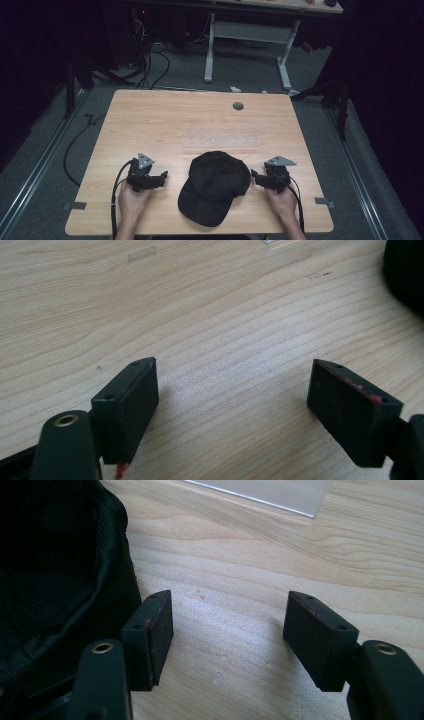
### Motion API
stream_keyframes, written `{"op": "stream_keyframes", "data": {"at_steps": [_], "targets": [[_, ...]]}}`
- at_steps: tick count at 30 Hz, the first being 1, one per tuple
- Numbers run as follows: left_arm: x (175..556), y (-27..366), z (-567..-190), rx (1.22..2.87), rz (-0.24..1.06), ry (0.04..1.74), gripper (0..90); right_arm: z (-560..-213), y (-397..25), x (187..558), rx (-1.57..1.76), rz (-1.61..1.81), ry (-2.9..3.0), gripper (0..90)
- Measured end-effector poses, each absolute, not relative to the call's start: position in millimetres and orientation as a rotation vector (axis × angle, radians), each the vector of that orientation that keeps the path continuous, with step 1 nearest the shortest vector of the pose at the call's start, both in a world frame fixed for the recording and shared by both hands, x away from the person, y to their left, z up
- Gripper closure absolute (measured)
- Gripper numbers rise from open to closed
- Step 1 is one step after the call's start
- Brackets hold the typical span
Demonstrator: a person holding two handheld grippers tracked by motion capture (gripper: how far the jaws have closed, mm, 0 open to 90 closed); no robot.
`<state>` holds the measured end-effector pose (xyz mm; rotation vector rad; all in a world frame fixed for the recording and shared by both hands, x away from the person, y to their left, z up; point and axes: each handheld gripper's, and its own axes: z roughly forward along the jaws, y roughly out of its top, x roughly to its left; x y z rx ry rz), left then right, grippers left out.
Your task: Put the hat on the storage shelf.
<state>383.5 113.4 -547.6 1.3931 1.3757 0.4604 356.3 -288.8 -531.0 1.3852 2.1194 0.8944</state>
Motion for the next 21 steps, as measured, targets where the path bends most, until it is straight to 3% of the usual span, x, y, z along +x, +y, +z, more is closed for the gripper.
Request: {"op": "stream_keyframes", "data": {"at_steps": [21], "targets": [[383.0,112.9,-547.6,1.383,0.469,1.387,21.3,-531.0,-288.4,356.4,1.387,0.892,2.119,36.2]]}}
